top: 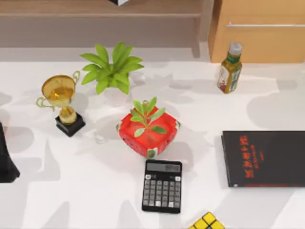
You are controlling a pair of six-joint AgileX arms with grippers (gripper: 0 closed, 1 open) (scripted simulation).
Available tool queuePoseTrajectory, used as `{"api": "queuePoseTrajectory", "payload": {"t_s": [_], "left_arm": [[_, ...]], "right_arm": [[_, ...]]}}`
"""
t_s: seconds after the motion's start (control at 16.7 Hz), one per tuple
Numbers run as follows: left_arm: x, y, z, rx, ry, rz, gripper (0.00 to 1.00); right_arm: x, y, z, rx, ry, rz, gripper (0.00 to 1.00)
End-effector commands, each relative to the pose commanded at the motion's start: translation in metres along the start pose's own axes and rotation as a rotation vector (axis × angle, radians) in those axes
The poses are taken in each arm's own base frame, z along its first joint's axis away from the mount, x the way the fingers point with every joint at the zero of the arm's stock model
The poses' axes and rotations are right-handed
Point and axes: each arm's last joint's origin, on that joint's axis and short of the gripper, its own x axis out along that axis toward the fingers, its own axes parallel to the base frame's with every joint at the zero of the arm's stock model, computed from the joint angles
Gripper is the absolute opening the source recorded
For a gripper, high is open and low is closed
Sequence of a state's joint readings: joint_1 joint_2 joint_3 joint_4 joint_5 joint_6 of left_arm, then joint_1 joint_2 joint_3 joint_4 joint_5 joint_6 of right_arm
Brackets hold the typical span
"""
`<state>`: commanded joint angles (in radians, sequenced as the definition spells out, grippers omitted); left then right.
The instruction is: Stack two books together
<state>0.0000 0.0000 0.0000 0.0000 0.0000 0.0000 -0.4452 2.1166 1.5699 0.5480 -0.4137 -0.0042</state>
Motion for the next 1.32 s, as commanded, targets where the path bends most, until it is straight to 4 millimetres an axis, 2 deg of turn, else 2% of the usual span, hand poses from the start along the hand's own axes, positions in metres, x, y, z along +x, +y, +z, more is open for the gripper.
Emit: {"api": "queuePoseTrajectory", "payload": {"t_s": [0.3,1.08,1.32], "left_arm": [[0.0000,0.0000,0.0000,0.000,0.000,0.000,1.00],[0.0000,0.0000,0.0000,0.000,0.000,0.000,1.00],[0.0000,0.0000,0.0000,0.000,0.000,0.000,1.00]], "right_arm": [[0.0035,-0.0001,-0.0002,0.000,0.000,0.000,1.00],[0.0035,-0.0001,-0.0002,0.000,0.000,0.000,0.02],[0.0035,-0.0001,-0.0002,0.000,0.000,0.000,0.00]]}}
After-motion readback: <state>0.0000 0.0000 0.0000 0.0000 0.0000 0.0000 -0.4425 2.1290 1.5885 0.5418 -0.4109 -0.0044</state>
